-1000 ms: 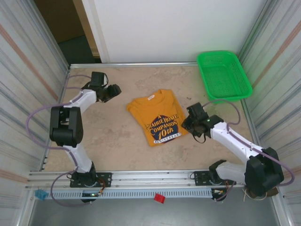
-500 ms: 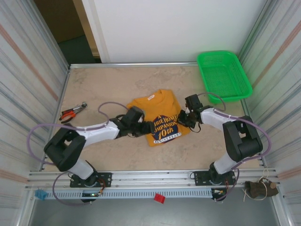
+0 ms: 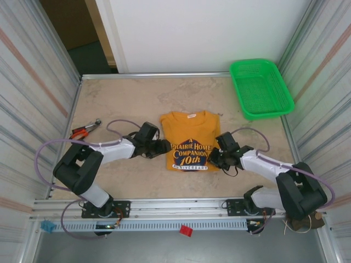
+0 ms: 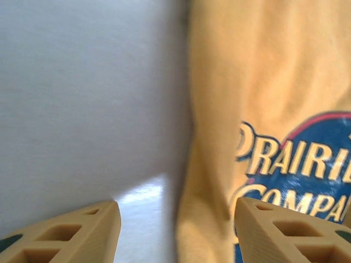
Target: Fold the inside-out t-shirt
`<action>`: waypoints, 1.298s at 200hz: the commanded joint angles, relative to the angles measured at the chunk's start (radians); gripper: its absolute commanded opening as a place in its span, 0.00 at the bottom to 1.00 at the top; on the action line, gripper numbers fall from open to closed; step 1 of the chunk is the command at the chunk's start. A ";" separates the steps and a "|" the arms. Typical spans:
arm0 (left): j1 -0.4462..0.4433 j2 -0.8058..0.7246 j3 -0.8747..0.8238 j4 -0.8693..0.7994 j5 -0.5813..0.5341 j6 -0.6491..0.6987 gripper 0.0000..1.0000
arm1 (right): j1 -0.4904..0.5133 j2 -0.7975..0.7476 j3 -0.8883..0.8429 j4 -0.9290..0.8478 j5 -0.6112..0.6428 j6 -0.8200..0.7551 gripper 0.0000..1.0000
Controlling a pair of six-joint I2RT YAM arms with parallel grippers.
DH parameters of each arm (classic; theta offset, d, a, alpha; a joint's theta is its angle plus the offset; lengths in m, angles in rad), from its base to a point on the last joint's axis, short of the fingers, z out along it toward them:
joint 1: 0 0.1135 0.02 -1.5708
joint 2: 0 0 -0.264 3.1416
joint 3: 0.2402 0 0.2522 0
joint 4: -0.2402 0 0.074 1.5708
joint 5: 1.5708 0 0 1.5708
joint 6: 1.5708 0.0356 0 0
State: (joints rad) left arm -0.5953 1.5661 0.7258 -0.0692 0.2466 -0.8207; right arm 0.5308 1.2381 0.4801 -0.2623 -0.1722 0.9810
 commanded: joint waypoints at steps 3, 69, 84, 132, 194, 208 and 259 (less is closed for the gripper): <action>0.058 -0.102 0.029 -0.161 -0.020 0.126 0.58 | -0.016 -0.034 0.070 -0.133 0.015 -0.039 0.24; 0.238 0.114 0.402 -0.148 0.157 0.351 0.73 | -0.383 0.270 0.594 -0.236 -0.031 -0.437 0.82; 0.247 0.240 0.522 -0.153 0.196 0.395 0.76 | -0.418 0.398 0.680 -0.223 -0.068 -0.433 0.87; 0.250 0.456 0.723 -0.179 0.289 0.453 0.81 | -0.425 0.583 0.741 -0.119 -0.114 -0.442 0.92; 0.239 0.500 0.629 -0.081 0.349 0.424 0.82 | -0.397 0.686 0.727 -0.030 -0.195 -0.445 0.92; 0.232 0.522 0.634 -0.063 0.371 0.409 0.82 | -0.375 0.709 0.733 -0.017 -0.215 -0.447 0.92; 0.184 0.536 0.620 -0.062 0.306 0.418 0.83 | -0.310 0.712 0.696 0.018 -0.209 -0.441 0.90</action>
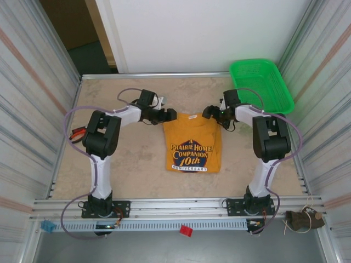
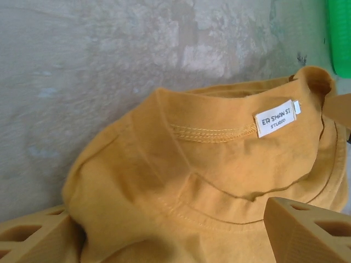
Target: Fold the inside-out t-shirt
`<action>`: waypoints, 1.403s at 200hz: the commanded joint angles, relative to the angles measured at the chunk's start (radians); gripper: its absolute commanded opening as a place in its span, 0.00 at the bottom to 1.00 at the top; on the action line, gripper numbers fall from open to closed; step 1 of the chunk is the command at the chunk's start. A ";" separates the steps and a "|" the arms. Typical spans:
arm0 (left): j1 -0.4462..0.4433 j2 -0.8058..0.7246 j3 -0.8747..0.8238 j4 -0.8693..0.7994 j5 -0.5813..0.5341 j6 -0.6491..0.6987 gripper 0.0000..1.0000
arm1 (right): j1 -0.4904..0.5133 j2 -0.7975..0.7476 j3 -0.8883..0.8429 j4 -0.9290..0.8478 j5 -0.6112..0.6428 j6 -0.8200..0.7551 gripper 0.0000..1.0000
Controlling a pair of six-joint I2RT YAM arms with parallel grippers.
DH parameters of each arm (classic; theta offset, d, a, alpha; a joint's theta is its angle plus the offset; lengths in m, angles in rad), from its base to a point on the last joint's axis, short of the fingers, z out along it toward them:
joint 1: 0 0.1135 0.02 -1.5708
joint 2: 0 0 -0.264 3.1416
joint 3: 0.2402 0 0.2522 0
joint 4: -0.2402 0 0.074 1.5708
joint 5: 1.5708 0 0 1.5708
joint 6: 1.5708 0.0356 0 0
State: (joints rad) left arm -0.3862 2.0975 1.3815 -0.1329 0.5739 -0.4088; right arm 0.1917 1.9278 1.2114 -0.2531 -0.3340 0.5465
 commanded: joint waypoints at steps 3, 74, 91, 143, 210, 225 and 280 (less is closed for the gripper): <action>-0.022 0.004 -0.045 0.009 -0.026 0.002 0.83 | 0.029 0.023 -0.037 0.010 -0.047 -0.007 0.90; 0.049 -0.080 -0.050 0.008 -0.104 -0.006 0.84 | -0.003 0.046 -0.046 0.010 -0.057 -0.004 0.89; 0.025 -0.031 -0.006 -0.012 -0.064 0.003 0.84 | -0.002 0.054 -0.047 0.014 -0.070 -0.002 0.88; -0.071 0.036 -0.049 0.077 0.094 -0.053 0.83 | 0.016 0.056 -0.068 0.039 -0.126 -0.001 0.85; -0.093 0.070 -0.159 0.388 0.167 -0.278 0.75 | 0.044 0.082 -0.034 0.063 -0.200 0.018 0.61; -0.107 0.074 -0.126 0.360 0.172 -0.263 0.73 | 0.048 0.080 -0.027 0.065 -0.198 0.023 0.58; -0.114 0.081 -0.042 0.093 -0.045 -0.159 0.51 | 0.046 0.121 0.015 0.053 -0.201 0.032 0.26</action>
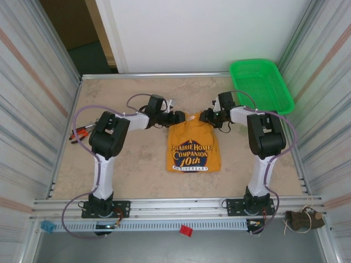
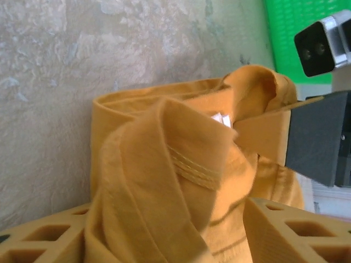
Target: Fold the inside-out t-shirt
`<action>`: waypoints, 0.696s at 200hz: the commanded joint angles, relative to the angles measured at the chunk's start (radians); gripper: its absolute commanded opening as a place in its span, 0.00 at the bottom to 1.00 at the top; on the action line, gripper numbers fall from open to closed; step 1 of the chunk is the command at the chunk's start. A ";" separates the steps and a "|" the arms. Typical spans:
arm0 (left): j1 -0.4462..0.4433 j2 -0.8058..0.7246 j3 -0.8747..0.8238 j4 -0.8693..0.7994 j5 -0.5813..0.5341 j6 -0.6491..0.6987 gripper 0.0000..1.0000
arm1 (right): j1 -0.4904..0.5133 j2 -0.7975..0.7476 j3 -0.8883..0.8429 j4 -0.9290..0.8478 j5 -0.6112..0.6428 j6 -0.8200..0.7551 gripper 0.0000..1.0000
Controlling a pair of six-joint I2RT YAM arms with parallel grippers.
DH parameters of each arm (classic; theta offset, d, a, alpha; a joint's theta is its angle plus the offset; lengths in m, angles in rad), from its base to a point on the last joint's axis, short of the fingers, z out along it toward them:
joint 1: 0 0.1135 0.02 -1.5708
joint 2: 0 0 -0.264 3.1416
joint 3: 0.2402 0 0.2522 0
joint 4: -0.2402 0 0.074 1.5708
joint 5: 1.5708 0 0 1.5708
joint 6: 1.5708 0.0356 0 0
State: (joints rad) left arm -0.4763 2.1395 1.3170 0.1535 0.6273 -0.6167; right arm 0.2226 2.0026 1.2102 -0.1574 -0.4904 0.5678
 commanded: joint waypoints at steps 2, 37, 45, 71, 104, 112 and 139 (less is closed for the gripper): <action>-0.024 0.038 0.022 -0.199 -0.105 0.052 0.48 | 0.014 0.047 0.017 -0.043 -0.044 0.011 0.23; 0.028 0.020 0.014 -0.196 -0.136 0.084 0.00 | -0.023 0.032 0.040 -0.039 -0.085 0.025 0.00; 0.046 0.006 0.011 -0.178 -0.120 0.084 0.00 | -0.034 0.023 0.051 -0.039 -0.098 0.034 0.00; 0.107 -0.071 0.027 -0.130 -0.094 0.090 0.00 | -0.058 -0.027 0.086 -0.017 -0.134 0.081 0.00; 0.164 -0.090 0.162 -0.122 -0.021 0.089 0.00 | -0.057 -0.042 0.191 0.016 -0.161 0.163 0.00; 0.174 -0.086 0.205 -0.131 -0.003 0.088 0.00 | -0.057 -0.041 0.223 0.023 -0.163 0.182 0.00; 0.192 -0.092 0.351 -0.179 0.025 0.092 0.00 | -0.057 -0.047 0.333 0.029 -0.170 0.223 0.00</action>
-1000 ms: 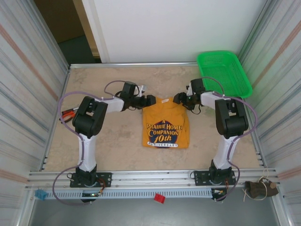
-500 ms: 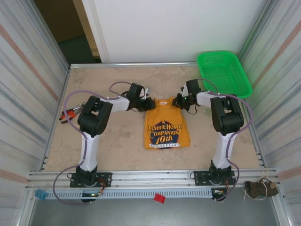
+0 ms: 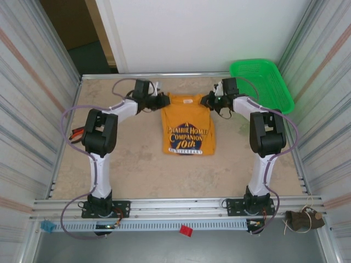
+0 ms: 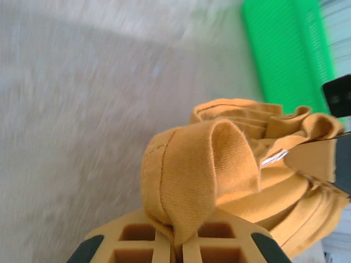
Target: Fold the inside-out t-shirt
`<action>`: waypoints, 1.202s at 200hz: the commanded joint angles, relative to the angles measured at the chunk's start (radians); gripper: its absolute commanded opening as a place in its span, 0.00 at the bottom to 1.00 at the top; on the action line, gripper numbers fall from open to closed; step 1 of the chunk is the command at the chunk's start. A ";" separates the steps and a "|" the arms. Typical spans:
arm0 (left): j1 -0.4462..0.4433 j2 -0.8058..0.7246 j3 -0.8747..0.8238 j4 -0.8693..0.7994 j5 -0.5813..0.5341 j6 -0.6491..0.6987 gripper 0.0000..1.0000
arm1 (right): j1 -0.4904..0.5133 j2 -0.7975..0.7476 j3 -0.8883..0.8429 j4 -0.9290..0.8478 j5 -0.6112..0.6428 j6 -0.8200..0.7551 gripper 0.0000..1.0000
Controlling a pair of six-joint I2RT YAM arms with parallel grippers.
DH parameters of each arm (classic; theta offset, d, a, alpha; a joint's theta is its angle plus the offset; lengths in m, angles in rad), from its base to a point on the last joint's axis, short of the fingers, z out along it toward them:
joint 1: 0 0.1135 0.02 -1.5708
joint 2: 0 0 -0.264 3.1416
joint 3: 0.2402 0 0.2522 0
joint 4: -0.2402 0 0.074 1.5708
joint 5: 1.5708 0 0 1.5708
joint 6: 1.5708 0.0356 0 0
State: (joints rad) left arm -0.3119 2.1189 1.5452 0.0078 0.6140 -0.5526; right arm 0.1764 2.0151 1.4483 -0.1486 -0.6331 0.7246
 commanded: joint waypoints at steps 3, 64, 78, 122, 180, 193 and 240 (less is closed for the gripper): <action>0.028 -0.074 0.136 -0.040 0.041 0.030 0.00 | -0.011 -0.064 0.105 0.021 -0.028 0.069 0.00; -0.001 -0.311 -0.006 0.067 0.038 0.029 0.00 | -0.010 -0.236 0.066 0.065 -0.031 0.079 0.00; -0.024 -0.387 -0.110 0.105 0.028 0.047 0.00 | -0.005 -0.314 -0.032 0.087 -0.022 0.071 0.00; -0.118 -0.603 -0.539 0.204 -0.056 0.072 0.00 | 0.098 -0.559 -0.482 0.143 0.057 0.015 0.00; -0.224 -0.688 -0.880 0.345 -0.213 -0.026 0.00 | 0.157 -0.719 -0.822 0.166 0.187 0.047 0.00; -0.231 -0.685 -0.888 0.343 -0.247 -0.023 0.00 | 0.158 -0.732 -0.823 0.141 0.215 0.031 0.00; -0.233 -0.628 -0.868 0.287 -0.372 0.014 0.00 | 0.152 -0.686 -0.773 0.138 0.286 -0.005 0.00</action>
State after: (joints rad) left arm -0.5549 1.4754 0.6582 0.3138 0.3771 -0.5621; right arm 0.3401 1.3048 0.6331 -0.0116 -0.4458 0.7654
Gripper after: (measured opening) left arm 0.078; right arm 0.074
